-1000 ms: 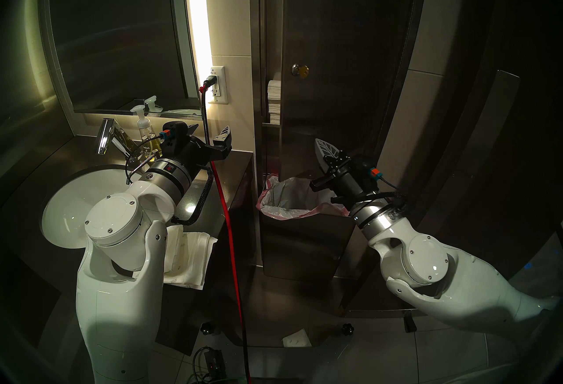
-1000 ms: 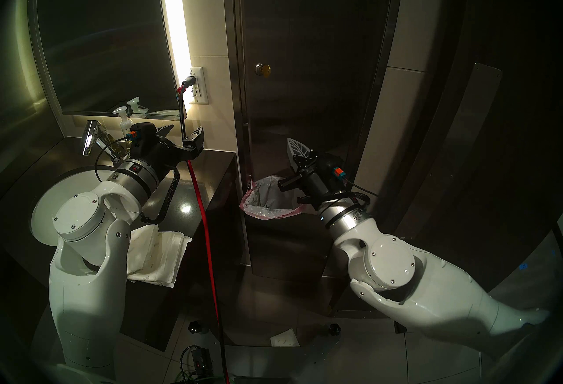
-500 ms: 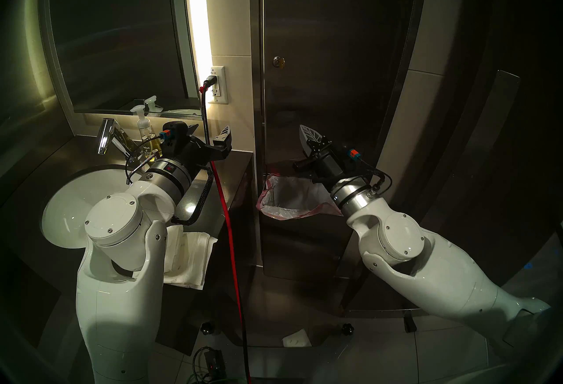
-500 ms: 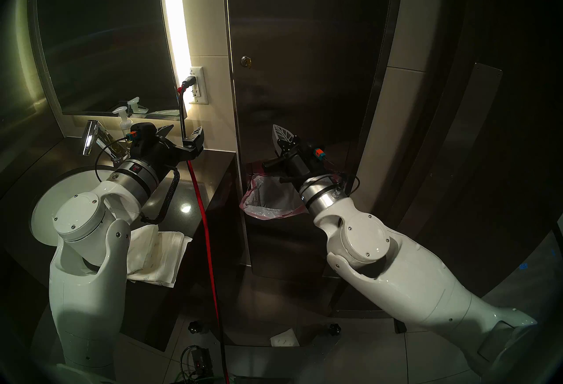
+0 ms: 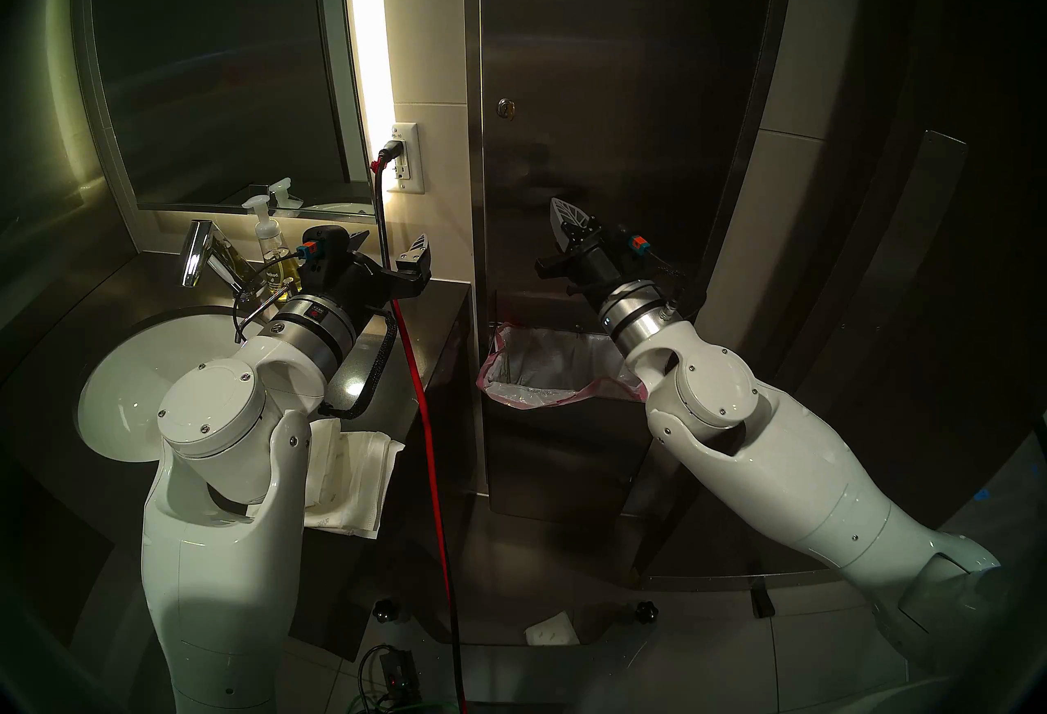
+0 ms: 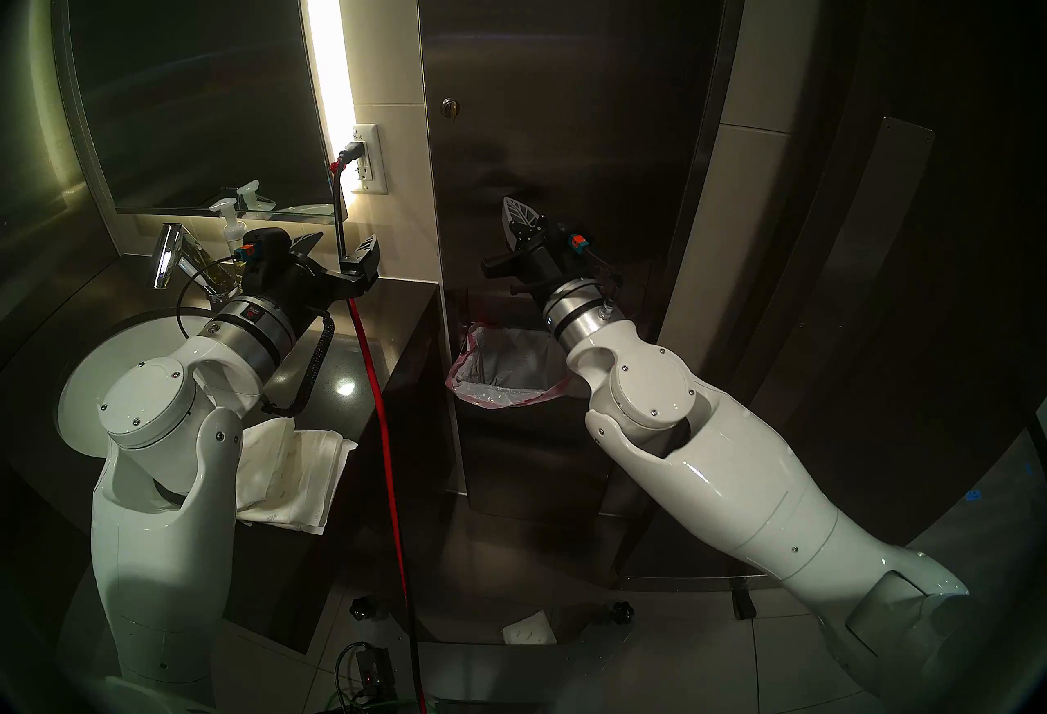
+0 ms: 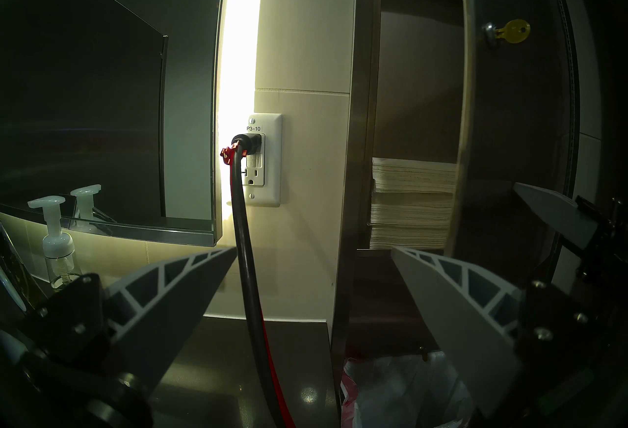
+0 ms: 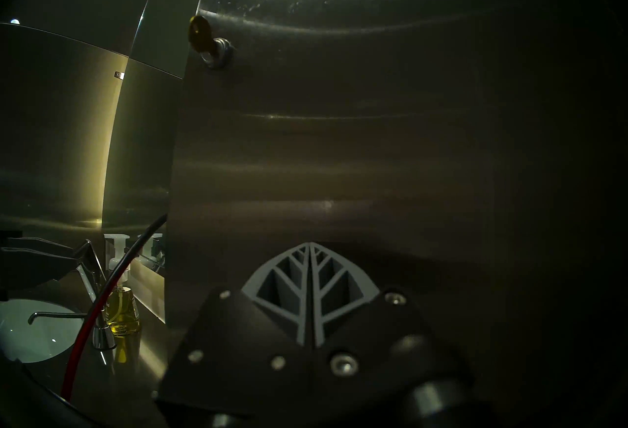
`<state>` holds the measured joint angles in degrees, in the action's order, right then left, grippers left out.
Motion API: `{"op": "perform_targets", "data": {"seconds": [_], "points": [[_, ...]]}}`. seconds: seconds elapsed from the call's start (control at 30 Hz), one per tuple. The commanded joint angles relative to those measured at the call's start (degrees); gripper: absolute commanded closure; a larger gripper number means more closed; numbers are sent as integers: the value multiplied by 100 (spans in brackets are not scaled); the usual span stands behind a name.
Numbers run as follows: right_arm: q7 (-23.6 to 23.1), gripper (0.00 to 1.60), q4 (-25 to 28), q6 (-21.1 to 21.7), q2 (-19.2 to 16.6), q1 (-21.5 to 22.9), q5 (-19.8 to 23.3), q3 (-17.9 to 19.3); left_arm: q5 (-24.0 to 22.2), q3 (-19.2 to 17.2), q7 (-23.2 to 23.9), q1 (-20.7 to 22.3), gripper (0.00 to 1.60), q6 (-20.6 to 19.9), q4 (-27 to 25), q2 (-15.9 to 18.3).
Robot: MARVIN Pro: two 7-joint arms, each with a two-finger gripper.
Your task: Twist key and close towel dispenser
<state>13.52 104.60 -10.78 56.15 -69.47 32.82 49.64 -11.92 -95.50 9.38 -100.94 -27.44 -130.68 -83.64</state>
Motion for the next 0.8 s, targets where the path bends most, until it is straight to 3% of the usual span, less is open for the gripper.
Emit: {"op": "perform_targets", "data": {"seconds": [0.0, 0.47, 0.77], "points": [[-98, 160, -295, 55, 500, 567, -126, -108, 3, 2, -6, 30, 0, 8, -55, -3], [-195, 160, -1073, 103, 1031, 1166, -524, -397, 3, 1, -5, 30, 0, 8, -55, -3], [-200, 160, -2022, 138, 1438, 1646, -760, -281, 2, 1, -4, 30, 0, 9, -54, -3]]}}
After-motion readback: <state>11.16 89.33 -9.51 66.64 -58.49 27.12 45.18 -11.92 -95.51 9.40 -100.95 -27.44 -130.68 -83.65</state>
